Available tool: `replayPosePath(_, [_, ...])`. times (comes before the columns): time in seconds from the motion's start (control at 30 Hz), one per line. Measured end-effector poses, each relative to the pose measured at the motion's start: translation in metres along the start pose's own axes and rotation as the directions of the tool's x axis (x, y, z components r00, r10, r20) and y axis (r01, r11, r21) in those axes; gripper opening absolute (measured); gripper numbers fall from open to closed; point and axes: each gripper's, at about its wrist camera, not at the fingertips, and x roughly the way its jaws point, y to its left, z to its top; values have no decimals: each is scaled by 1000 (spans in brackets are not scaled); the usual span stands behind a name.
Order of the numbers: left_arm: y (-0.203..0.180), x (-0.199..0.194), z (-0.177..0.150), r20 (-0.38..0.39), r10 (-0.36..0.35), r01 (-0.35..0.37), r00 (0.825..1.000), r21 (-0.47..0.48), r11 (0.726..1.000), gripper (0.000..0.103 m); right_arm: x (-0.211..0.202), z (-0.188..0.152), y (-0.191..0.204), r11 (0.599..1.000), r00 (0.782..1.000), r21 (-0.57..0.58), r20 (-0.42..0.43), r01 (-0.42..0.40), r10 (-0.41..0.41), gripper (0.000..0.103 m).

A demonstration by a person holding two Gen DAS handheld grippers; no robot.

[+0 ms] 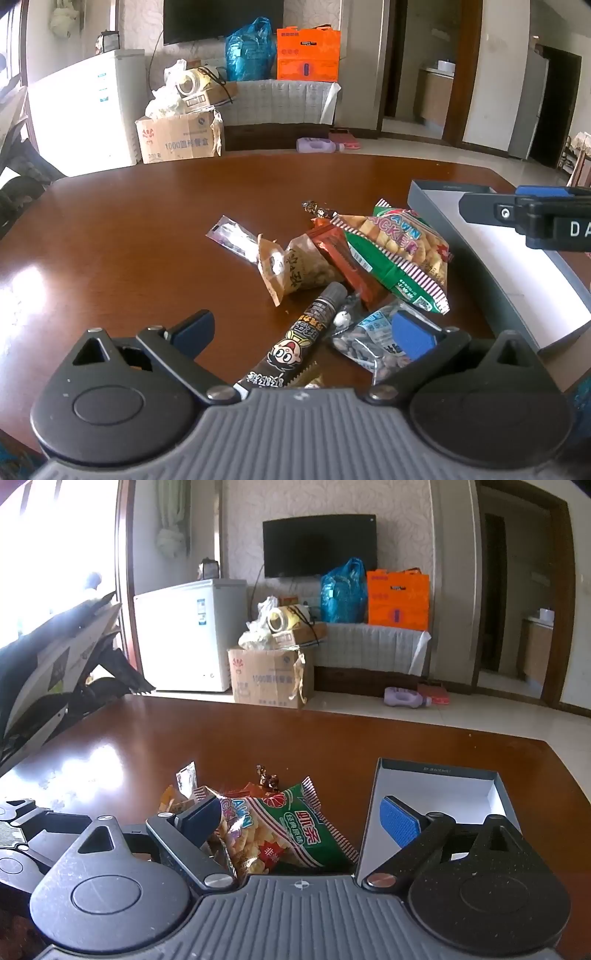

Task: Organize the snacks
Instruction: 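Close the right tool on the green prawn cracker bag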

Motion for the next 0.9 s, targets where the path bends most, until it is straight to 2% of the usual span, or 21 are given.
replayPosePath(0.57, [3, -3, 0, 11, -20, 20, 1000, -12, 1000, 103, 2, -1, 1, 1000, 1000, -5, -9, -3, 3, 94])
replayPosePath(0.9, [-4, -1, -1, -6, -26, 26, 1000, 29, 999, 103, 9, 0, 3, 1000, 1000, -10, -26, -8, 8, 94])
